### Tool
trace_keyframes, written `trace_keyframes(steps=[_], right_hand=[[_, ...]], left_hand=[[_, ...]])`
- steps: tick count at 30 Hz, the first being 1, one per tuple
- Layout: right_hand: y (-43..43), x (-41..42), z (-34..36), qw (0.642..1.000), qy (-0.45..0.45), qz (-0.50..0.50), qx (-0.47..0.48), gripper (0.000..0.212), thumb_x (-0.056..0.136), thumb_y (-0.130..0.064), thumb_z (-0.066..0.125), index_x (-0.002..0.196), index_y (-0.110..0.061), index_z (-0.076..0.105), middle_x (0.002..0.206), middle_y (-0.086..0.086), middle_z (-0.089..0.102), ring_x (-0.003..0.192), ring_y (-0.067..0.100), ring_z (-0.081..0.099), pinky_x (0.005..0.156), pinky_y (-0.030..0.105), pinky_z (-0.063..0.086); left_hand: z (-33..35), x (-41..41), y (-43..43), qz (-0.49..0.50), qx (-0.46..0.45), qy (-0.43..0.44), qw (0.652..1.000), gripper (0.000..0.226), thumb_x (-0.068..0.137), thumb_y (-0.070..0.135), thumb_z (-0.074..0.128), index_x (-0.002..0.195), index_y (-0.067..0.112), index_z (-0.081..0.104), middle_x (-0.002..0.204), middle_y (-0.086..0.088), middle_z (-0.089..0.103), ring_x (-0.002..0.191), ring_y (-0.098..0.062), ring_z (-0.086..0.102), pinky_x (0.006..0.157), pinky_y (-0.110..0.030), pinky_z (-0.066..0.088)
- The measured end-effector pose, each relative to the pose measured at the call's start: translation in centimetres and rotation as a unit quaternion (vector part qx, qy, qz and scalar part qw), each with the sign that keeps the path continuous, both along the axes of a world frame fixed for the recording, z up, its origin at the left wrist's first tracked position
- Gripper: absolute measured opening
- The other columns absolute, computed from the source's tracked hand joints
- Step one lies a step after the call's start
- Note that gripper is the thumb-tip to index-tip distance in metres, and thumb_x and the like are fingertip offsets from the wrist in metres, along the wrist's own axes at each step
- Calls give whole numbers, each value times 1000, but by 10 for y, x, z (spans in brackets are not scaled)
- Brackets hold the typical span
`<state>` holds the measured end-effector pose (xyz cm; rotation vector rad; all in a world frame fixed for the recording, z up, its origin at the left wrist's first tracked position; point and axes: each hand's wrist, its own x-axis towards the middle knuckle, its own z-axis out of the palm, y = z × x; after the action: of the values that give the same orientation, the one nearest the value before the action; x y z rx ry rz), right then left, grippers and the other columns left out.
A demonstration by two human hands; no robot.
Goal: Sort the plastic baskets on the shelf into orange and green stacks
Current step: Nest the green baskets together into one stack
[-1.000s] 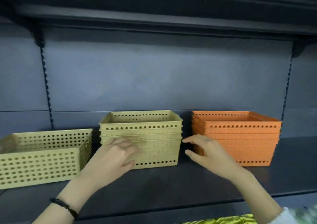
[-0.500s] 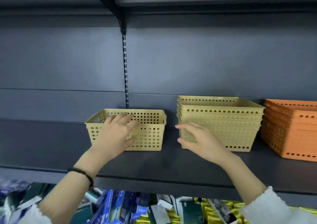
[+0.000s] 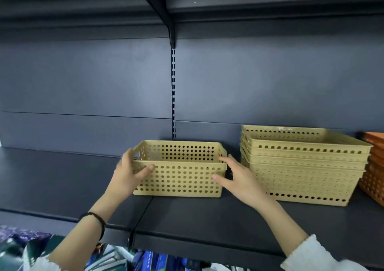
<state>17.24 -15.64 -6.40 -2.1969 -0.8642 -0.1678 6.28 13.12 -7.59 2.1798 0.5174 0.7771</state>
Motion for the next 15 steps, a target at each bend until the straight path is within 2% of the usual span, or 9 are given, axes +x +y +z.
trace_keyframes(steps=[1,3,5,7,9,11,13,15], right_hand=[[1,0,-1,1000,17,-9,8,64,87,-46,62,144,-32,36,155,0,33,142,19,32,113,38,32],[2,-3,-5,998,50,-19,28,60,88,-45,61,141,-33,37,140,4,53,128,22,49,105,39,41],[4,-8,-11,997,51,-40,52,52,91,-42,59,138,-34,38,123,11,64,110,25,62,96,41,49],[4,-14,-18,995,39,-52,79,50,93,-37,57,139,-33,38,115,8,68,98,24,68,90,39,52],[5,-25,-22,991,47,-48,117,60,93,-32,58,145,-32,28,122,-7,62,103,14,66,93,33,51],[6,-32,-25,981,76,-41,171,71,92,-28,61,150,-28,21,127,-16,54,116,7,58,103,33,46],[6,-36,-26,974,89,-40,203,76,90,-32,63,152,-24,20,131,-13,56,119,6,55,105,38,45],[4,-41,-22,972,87,-45,215,81,87,-41,64,152,-24,21,131,-8,60,117,7,58,103,38,47]], left_hand=[[-3,-2,-4,-25,-41,-20,999,81,77,49,70,142,33,24,132,-5,56,118,-28,55,88,-37,45],[-8,-7,-10,-31,-57,-48,997,75,82,37,71,142,33,25,128,-1,58,107,-22,60,86,-34,45],[-10,-13,-16,-27,-62,-82,994,73,83,32,71,142,33,28,132,3,54,105,-19,58,86,-34,44],[-13,-19,-20,-23,-71,-110,991,73,83,30,71,143,33,28,131,2,53,105,-19,56,84,-34,42],[-13,-26,-24,-18,-78,-130,988,73,84,27,71,144,31,28,126,0,54,103,-19,54,80,-33,40],[-13,-31,-31,-13,-76,-143,987,69,85,23,69,142,30,32,114,2,59,101,-21,56,78,-33,40],[-12,-37,-37,-3,-79,-154,985,64,85,21,69,140,30,37,98,9,62,98,-23,58,76,-32,41],[-6,-45,-45,12,-86,-168,982,62,85,23,69,138,30,39,101,9,61,98,-20,57,77,-30,41]])
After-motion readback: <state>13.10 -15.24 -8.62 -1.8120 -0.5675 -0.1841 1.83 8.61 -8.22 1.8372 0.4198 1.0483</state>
